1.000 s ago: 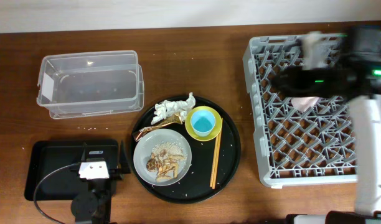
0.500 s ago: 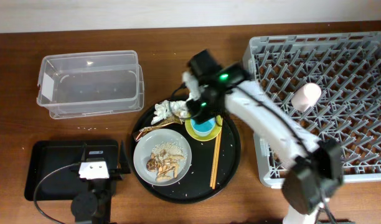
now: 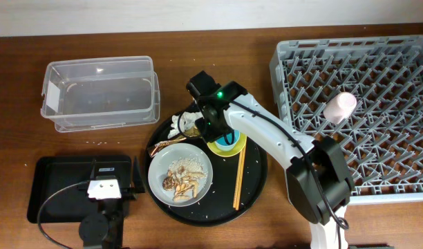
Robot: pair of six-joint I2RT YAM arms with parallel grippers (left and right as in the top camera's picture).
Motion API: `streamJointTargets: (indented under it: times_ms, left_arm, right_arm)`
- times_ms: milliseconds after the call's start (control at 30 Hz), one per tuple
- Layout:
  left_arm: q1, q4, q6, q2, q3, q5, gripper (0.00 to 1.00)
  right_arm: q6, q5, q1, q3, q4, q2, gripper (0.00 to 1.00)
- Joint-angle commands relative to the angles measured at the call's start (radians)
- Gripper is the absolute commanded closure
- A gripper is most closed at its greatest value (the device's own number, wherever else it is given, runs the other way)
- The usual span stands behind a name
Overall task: Sort waste into correct bins and load items into the dishwasher rack
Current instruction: 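Move the right gripper back to the tray and grasp the blue cup, then carry the blue cup over the rack beside the pink cup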
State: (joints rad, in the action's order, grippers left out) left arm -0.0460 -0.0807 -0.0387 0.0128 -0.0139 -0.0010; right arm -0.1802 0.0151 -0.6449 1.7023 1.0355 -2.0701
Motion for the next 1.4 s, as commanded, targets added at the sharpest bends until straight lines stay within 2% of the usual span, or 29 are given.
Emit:
streamJointTargets:
  times_ms: [0,100,200,367,433,667,867,1033,1133,1200,1367]
  left_arm:
    - [0.004,-0.002,-0.015,-0.006,0.005,-0.003,0.01]
    - [0.004,-0.002,-0.015,-0.006,0.005,-0.003,0.01]
    - [0.004,-0.002,-0.016,-0.006,0.005,-0.003,0.01]
    - [0.004,-0.002,-0.016,-0.006,0.005,-0.003,0.01]
    - [0.004,-0.002,-0.016,-0.006,0.005,-0.003,0.01]
    - [0.004,-0.002,-0.016,-0.006,0.005,-0.003,0.01]
    - [0.004,-0.002,-0.016,-0.006,0.005,-0.003,0.01]
    - [0.004,-0.002,-0.016,-0.006,0.005,-0.003,0.01]
    - [0.004,-0.002,-0.016,-0.006,0.005,-0.003,0.01]
    - [0.004,-0.002,-0.015,-0.006,0.005,-0.003,0.01]
    - [0.004,-0.002,-0.016,-0.006,0.005,-0.003,0.01]
  right_arm:
    - [-0.058,-0.015,-0.005,-0.005,0.007,-0.018,0.73]
    - [-0.066,0.011,-0.005,-0.005,0.013,-0.018,0.76]
    - [-0.09,0.029,-0.009,-0.005,0.016,-0.018,0.85]
    - [-0.091,0.042,-0.009,0.026,0.055,-0.004,0.89]
    - [-0.09,0.04,-0.002,0.077,0.109,0.012,0.96]
    - [-0.021,0.041,0.112,0.351,0.317,0.102,0.96]
    - [0.121,0.097,0.367,0.593,0.445,0.172,0.96]
    - [0.27,0.25,0.665,0.632,0.496,0.184,0.96]
    - [0.422,0.449,0.843,0.599,0.499,0.171,0.96]
    - [0.548,0.668,0.986,0.579,0.497,0.151,0.96]
    - [0.716,1.09,1.248,0.518,0.494,0.085,0.96]
